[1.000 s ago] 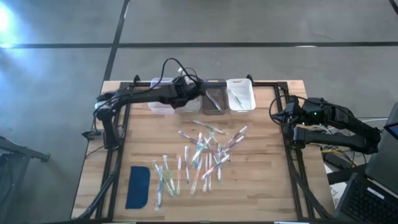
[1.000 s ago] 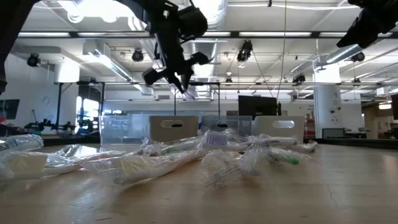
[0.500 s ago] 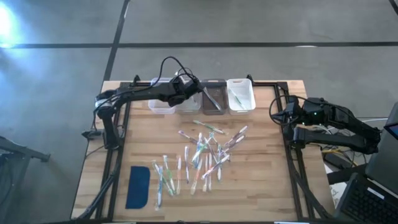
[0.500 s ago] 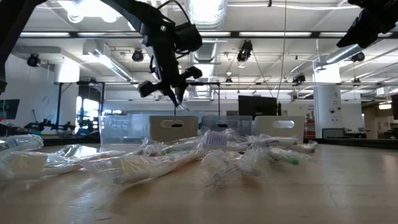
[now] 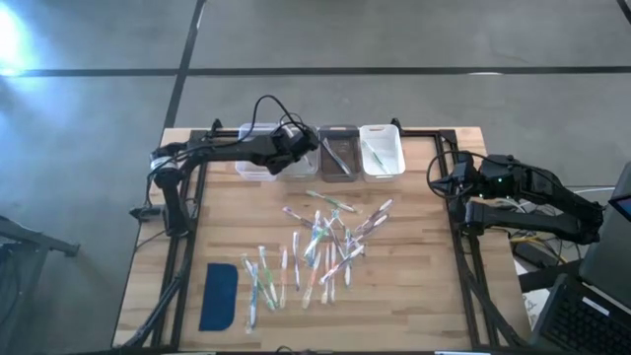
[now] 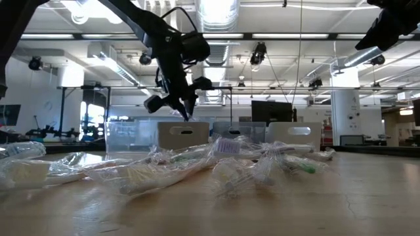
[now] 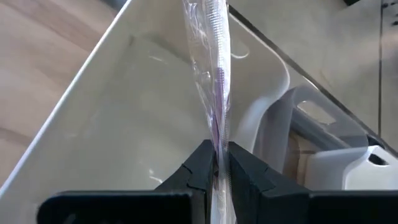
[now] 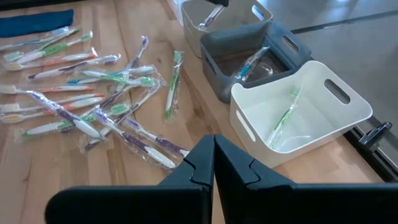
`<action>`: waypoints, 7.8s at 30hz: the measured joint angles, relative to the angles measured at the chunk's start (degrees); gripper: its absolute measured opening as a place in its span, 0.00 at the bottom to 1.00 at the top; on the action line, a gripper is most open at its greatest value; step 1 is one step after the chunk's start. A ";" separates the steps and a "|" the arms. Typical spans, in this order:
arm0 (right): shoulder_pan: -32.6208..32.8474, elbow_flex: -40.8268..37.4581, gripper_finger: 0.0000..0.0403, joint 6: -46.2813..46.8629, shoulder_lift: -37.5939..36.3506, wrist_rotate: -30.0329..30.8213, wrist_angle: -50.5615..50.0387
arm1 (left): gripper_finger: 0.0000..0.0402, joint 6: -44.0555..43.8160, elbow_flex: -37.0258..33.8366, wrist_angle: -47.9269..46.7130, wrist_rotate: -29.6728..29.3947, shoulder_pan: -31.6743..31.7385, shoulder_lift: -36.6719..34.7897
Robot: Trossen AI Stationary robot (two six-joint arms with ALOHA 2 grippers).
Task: Pick & Place Toothbrushes
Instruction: Put the purple toothbrush into the gray bin, then adjust the white transparent bin, then put the orange toothbrush into the white transparent bin
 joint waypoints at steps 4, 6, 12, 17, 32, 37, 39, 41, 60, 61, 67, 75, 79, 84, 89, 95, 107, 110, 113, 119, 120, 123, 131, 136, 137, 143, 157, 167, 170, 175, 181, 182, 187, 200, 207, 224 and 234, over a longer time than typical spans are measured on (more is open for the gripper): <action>-0.01 0.00 0.02 0.00 0.00 0.00 -0.02 | 0.10 0.00 -0.35 0.19 0.85 1.11 0.42; 0.00 0.00 0.02 0.00 0.00 0.00 0.00 | 0.09 0.31 -0.33 1.42 3.28 1.46 1.31; -0.01 0.00 0.02 0.04 0.01 0.01 -0.01 | 0.08 0.02 0.00 3.85 5.41 1.41 4.28; -0.01 0.00 0.02 0.02 0.00 0.00 0.00 | 0.08 -0.10 0.16 3.51 5.92 2.09 4.98; -0.01 0.00 0.02 0.02 0.00 -0.02 -0.01 | 0.09 7.19 2.19 4.39 7.64 2.53 5.75; -0.01 0.00 0.02 0.02 0.00 -0.01 -0.01 | 0.14 8.04 3.13 4.19 7.53 2.63 5.75; -0.01 0.00 0.02 0.02 0.00 -0.01 -0.01 | 0.16 8.08 3.11 3.23 7.56 2.63 5.75; -0.01 0.00 0.02 0.02 0.00 -0.02 0.00 | 0.18 7.85 3.10 2.40 7.80 2.63 5.75; 0.00 0.00 0.02 0.02 0.02 -0.02 0.00 | 0.28 5.81 4.97 2.01 6.39 2.50 5.51; 0.00 0.00 0.02 0.02 0.00 -0.01 -0.02 | 0.28 6.86 5.43 2.07 6.16 2.50 5.49; -0.01 0.00 0.02 0.02 0.00 -0.02 0.00 | 0.27 19.98 10.28 0.96 5.97 2.91 4.13; 0.02 0.00 0.02 0.02 0.01 -0.01 -0.01 | 0.21 33.18 21.12 -30.63 4.65 6.26 1.42; -0.01 0.00 0.02 0.02 0.00 -0.02 0.00 | 0.11 38.97 25.20 -48.86 0.44 8.71 0.57; 0.02 0.00 0.02 0.02 0.00 -0.02 -0.02 | 0.02 44.65 25.63 -62.91 -3.35 12.49 -1.89; 0.02 0.00 0.02 0.02 0.00 0.00 -0.02 | 0.01 50.78 22.04 -65.07 -4.27 17.34 -4.92; 0.02 0.00 0.02 0.02 0.00 -0.01 -0.02 | 0.01 53.76 13.27 -64.42 -3.82 24.37 -8.61; 0.00 0.00 0.02 0.02 0.00 -0.02 0.00 | 0.00 63.36 -9.47 -41.81 -0.86 29.24 -12.22; 0.01 0.00 0.02 0.02 0.00 -0.02 0.00 | 0.00 63.97 -12.62 -36.53 2.50 29.23 -12.23; 0.02 0.00 0.02 0.02 0.01 -0.01 0.00 | 0.00 66.15 -14.75 -31.37 5.89 29.21 -12.40; 0.02 0.00 0.02 0.02 0.00 -0.01 0.00 | 0.00 66.59 -16.68 -24.07 13.02 29.15 -12.31; 0.01 0.00 0.02 0.02 0.01 -0.02 -0.01 | 0.00 66.51 -16.68 -23.38 13.79 29.17 -12.31; 0.02 0.00 0.02 0.02 0.00 -0.02 0.00 | 0.00 66.41 -16.27 -21.65 15.75 29.19 -12.31; 0.02 0.00 0.02 0.02 0.01 -0.01 0.00 | 0.00 73.84 -15.82 -18.89 15.81 29.15 -12.50; 0.00 0.00 0.02 0.02 0.00 -0.01 0.00 | 0.00 76.96 -15.59 -17.11 14.02 29.17 -12.50; 0.02 0.00 0.02 0.02 0.00 -0.01 -0.01 | 0.00 76.91 -15.38 -17.70 13.12 29.17 -12.51; 0.02 0.00 0.02 0.02 0.00 -0.02 0.00 | 0.00 75.39 -13.22 -22.01 7.10 29.21 -17.19; 0.00 0.00 0.02 0.02 0.00 -0.01 -0.01 | 0.02 70.25 -10.86 -21.46 15.55 26.93 -37.07; 0.00 0.00 0.02 0.02 0.02 -0.01 -0.02 | 0.03 65.10 -10.91 -18.46 22.24 20.12 -41.08; 0.02 0.00 0.02 0.02 0.01 -0.01 -0.02 | 0.03 63.69 -10.93 -17.46 22.24 17.52 -40.98; 0.01 0.00 0.02 0.02 0.00 -0.02 -0.02 | 0.03 60.66 -10.93 -15.70 22.20 13.35 -40.53; 0.02 0.00 0.02 0.02 0.00 0.00 0.00 | 0.03 56.93 -10.93 -14.85 20.38 8.01 -40.46; 0.01 0.00 0.02 0.02 0.00 -0.02 -0.02 | 0.03 56.35 -10.93 -14.84 19.68 7.11 -40.46; 0.00 0.00 0.02 0.02 0.01 -0.02 -0.01 | 0.02 52.44 -10.93 -14.69 16.05 2.85 -40.46; 0.00 0.00 0.02 0.02 0.00 0.00 0.00 | 0.02 31.14 -10.95 -14.39 0.68 -11.77 -38.28; -0.01 0.00 0.02 0.02 0.00 -0.02 -0.02 | 0.02 18.47 -10.95 -9.32 -4.74 -20.63 -32.36; 0.01 0.00 0.02 0.02 0.02 -0.01 -0.02 | 0.02 -0.28 -7.04 -11.42 -4.30 -37.11 -21.25; 0.01 0.00 0.02 0.02 0.02 -0.02 -0.01 | 0.02 -1.33 10.94 -27.48 -4.83 -42.32 -15.64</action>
